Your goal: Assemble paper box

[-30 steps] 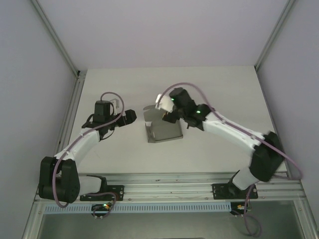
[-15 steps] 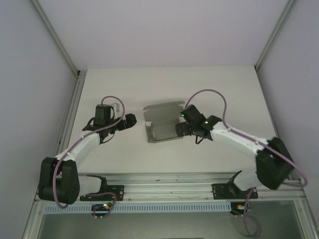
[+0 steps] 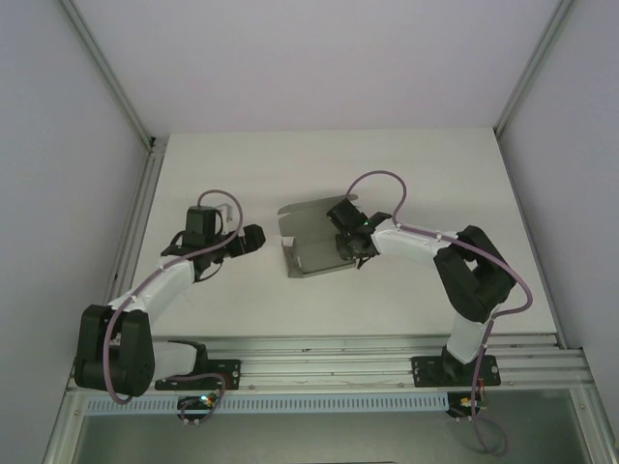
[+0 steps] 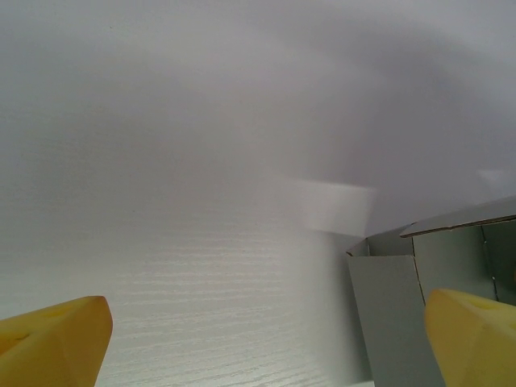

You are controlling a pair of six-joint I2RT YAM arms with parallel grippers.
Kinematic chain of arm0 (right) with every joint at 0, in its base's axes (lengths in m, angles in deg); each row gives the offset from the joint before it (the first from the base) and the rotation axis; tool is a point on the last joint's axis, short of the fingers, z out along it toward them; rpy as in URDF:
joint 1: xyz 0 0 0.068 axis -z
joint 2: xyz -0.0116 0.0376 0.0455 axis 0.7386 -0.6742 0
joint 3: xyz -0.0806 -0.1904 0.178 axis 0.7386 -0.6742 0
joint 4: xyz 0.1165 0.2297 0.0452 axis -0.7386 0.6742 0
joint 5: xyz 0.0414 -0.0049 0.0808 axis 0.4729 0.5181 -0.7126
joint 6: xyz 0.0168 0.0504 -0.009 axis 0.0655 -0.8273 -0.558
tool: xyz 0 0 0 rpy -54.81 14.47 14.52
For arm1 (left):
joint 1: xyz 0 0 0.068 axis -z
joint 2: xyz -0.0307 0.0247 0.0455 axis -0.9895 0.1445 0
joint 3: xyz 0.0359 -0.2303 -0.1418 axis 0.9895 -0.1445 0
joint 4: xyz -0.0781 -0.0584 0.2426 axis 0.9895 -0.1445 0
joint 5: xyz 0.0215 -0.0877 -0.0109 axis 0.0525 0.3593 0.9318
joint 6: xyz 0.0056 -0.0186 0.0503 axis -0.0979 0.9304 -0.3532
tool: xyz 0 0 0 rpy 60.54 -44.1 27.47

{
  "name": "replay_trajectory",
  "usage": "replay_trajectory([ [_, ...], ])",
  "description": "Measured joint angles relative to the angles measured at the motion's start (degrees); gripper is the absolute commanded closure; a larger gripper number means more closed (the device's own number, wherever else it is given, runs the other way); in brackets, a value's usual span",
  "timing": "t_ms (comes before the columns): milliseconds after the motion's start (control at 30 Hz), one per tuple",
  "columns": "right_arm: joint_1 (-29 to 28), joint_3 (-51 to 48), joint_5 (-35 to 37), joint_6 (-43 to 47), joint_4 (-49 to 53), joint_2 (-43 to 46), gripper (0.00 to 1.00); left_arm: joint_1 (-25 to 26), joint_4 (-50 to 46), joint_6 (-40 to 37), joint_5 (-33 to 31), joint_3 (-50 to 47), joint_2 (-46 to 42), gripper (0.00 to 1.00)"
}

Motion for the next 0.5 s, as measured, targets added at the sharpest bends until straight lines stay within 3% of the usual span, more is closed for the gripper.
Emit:
replay_trajectory([
  [133, -0.02, -0.50, 1.27, -0.28, -1.51, -0.63, 0.98, 0.13, 0.00, 0.00, 0.02, -0.02, 0.02, 0.00],
  [267, -0.02, -1.49, 2.21, -0.98, -4.98, -0.55, 1.00, 0.70, 0.37, 0.02, 0.33, -0.09, 0.22, 0.03],
  [500, -0.09, -9.46, 3.23, -1.73, -12.02, 6.82, 1.00, -0.11, 7.93, 3.34, 7.34, -5.20, -0.87, 0.39],
])
